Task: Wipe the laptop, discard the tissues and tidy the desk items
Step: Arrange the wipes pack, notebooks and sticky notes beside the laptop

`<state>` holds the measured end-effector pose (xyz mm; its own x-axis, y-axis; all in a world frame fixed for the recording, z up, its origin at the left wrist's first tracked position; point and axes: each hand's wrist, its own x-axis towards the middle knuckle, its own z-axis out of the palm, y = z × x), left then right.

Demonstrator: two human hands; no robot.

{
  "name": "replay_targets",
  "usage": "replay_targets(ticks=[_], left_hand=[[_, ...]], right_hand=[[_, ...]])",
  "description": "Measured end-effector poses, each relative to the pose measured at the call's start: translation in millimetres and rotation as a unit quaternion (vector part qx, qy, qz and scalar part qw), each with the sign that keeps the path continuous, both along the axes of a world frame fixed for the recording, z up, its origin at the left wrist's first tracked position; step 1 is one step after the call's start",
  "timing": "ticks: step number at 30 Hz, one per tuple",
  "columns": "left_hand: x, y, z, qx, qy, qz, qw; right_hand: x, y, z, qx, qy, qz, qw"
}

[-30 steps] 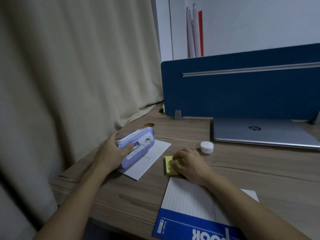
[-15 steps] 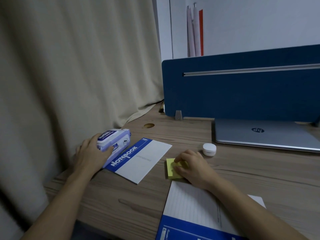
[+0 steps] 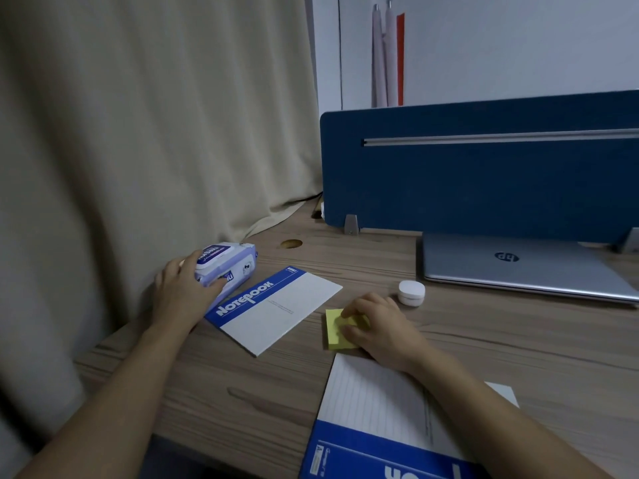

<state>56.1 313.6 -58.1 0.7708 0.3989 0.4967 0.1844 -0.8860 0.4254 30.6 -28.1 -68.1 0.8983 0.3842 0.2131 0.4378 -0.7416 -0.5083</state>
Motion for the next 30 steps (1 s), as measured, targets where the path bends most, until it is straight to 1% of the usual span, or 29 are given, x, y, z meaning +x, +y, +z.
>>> replay_targets(ticks=[10, 14, 17, 24, 27, 30], left_hand=[[-4, 5, -8, -0.009, -0.011, -0.041, 0.999], [-4, -9, -11, 0.001, -0.016, -0.077, 0.997], [-4, -23, -14, 0.016, -0.020, -0.084, 0.996], [-9, -38, -15, 0.036, -0.021, -0.097, 0.994], [-11, -47, -18, 0.047, -0.022, -0.116, 0.992], [-10, -59, -18, 0.051, -0.018, -0.144, 0.988]], right_hand=[[4, 0, -1, -0.004, -0.006, 0.005, 1.000], [5, -5, -2, -0.047, -0.016, 0.023, 0.999], [6, -9, -3, -0.076, -0.016, 0.028, 0.997], [14, -26, 1, -0.088, 0.000, -0.030, 0.996], [17, -39, 3, -0.074, 0.017, -0.049, 0.996], [20, -49, 1, -0.076, 0.009, -0.049, 0.996]])
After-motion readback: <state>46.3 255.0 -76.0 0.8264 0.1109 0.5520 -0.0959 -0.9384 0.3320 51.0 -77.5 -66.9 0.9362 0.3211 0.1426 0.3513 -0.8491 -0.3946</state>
